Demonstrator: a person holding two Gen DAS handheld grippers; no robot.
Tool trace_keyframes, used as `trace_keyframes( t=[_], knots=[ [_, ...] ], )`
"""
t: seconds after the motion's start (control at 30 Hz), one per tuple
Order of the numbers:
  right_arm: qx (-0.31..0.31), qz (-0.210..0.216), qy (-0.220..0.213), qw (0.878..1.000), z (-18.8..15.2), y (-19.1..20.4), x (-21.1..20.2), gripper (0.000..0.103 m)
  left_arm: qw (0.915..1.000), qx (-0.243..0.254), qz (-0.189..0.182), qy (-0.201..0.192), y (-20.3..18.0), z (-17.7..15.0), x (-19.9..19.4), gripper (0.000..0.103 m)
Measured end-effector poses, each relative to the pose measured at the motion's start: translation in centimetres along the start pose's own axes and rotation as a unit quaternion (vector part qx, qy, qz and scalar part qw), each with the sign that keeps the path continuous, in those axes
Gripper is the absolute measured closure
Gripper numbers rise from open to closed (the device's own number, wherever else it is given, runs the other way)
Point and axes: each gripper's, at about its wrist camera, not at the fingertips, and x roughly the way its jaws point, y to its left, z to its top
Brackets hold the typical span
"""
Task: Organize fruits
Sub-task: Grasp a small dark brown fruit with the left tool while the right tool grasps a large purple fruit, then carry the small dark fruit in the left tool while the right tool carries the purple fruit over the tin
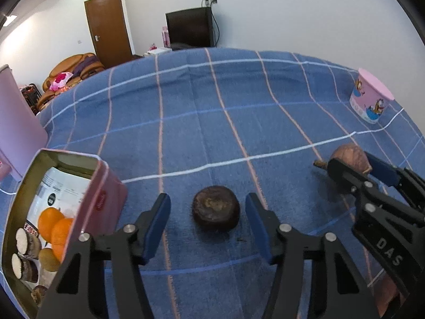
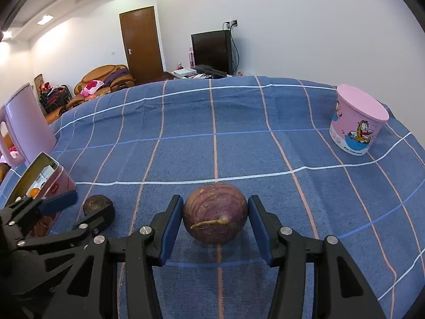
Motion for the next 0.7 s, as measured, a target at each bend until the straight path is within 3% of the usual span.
trace_keyframes(
  t=[0.07,0.17,0.33,0.7],
  knots=[
    [-0.003,0.001,0.003,1.000,0.0,0.0,0.2,0.051,0.9999,-0.001,-0.010,0.010,0.0,-0.1,0.6,0.056],
    [-0.009,0.003,0.007,1.000,0.1,0.3,0.5,0.051,0.9998,-0.007,-0.020,0.006,0.3,-0.2,0.8,0.064],
    [-0.014,0.011,0.000,1.000,0.0,0.5,0.3,0.051,0.9994,-0.017,-0.030,-0.001,0.8,-0.5,0.6,0.064],
    [-0.017,0.034,-0.019,0.999,-0.1,0.8,-0.5,0.051,0.9991,-0.026,-0.013,-0.031,1.2,-0.6,-0.6,0.064]
  ],
)
